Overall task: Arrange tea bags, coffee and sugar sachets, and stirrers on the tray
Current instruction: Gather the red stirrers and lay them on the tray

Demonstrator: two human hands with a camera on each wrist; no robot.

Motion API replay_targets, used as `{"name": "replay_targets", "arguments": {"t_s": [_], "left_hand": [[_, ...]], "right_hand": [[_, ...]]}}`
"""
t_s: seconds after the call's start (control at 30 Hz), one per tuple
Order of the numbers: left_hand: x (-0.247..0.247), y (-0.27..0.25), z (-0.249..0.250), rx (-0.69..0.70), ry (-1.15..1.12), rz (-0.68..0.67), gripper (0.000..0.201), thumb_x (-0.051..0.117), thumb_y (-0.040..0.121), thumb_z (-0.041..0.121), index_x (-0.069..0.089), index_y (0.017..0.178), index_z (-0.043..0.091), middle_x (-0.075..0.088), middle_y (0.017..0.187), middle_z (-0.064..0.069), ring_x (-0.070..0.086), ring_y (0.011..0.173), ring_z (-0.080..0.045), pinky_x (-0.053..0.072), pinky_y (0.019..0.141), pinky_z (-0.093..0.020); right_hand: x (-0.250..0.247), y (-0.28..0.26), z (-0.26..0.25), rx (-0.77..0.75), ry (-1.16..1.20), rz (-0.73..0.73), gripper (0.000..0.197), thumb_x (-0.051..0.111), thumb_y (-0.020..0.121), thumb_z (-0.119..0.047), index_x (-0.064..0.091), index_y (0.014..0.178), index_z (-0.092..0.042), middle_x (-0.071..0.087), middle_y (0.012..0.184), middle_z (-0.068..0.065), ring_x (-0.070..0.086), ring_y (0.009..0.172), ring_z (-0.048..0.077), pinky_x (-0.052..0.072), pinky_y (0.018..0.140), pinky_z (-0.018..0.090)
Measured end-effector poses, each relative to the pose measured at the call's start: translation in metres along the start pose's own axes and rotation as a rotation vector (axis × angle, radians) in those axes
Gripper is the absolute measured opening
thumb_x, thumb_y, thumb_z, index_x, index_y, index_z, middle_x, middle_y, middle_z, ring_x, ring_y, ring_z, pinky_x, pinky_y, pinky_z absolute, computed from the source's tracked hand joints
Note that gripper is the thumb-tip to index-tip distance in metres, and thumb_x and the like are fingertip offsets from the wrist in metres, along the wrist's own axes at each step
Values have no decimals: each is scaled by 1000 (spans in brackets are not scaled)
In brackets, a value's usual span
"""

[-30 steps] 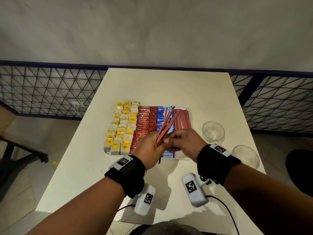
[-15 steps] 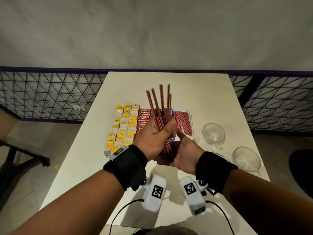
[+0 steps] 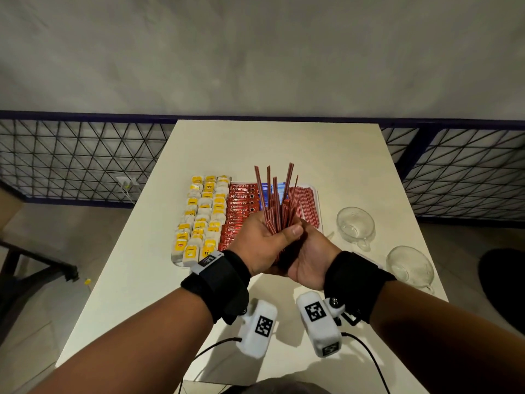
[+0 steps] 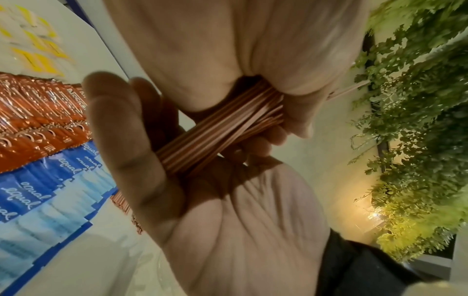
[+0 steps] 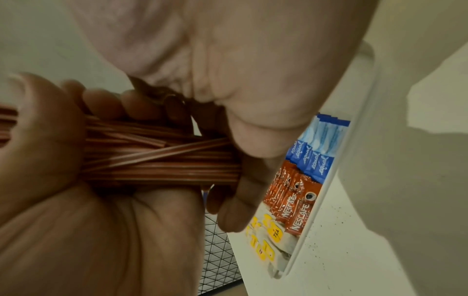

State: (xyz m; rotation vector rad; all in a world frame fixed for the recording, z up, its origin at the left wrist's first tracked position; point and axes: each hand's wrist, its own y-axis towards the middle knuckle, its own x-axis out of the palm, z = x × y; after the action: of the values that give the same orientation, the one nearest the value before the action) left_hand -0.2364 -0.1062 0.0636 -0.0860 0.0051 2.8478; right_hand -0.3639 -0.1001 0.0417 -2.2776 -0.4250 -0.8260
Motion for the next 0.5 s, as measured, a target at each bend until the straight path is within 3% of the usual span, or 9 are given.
{"name": "replay_targets", "arguments": {"t_s": [0.13, 0.33, 0.43, 0.5], "left_hand": [[1, 0, -2, 61, 21, -5, 21, 68, 79, 26, 66, 100, 24, 72, 87, 10, 68, 91, -6, 50, 78, -15], [3, -1, -4, 98, 81, -10, 20, 69, 80, 22, 65, 92, 38, 71, 85, 21, 66, 89, 4, 48, 79, -10], [3, -1, -7, 117, 171, -16, 26, 74, 80, 16, 66, 91, 39, 72, 90, 13, 67, 90, -2, 50, 80, -12], [2, 1, -8, 123, 212, -5, 21, 73, 80, 16, 68, 97, 29, 72, 93, 6, 67, 91, -4, 50, 81, -14]], "right_hand": [[1, -1, -1, -38, 6, -31, 58, 48, 85, -51, 51, 136, -23, 60, 131, 13, 57, 120, 33, 44, 102, 54], [1, -1, -2, -31, 29, 22, 52, 30, 99, -50, 60, 127, -18, 65, 124, 10, 64, 109, 25, 54, 88, 42], [-2, 1, -4, -23, 14, 46, 50, 32, 99, -44, 60, 126, -13, 64, 123, 12, 65, 105, 25, 55, 87, 40], [0, 1, -6, -15, 17, 48, 45, 41, 92, -45, 65, 117, -15, 67, 115, 11, 67, 98, 24, 56, 81, 38]]}}
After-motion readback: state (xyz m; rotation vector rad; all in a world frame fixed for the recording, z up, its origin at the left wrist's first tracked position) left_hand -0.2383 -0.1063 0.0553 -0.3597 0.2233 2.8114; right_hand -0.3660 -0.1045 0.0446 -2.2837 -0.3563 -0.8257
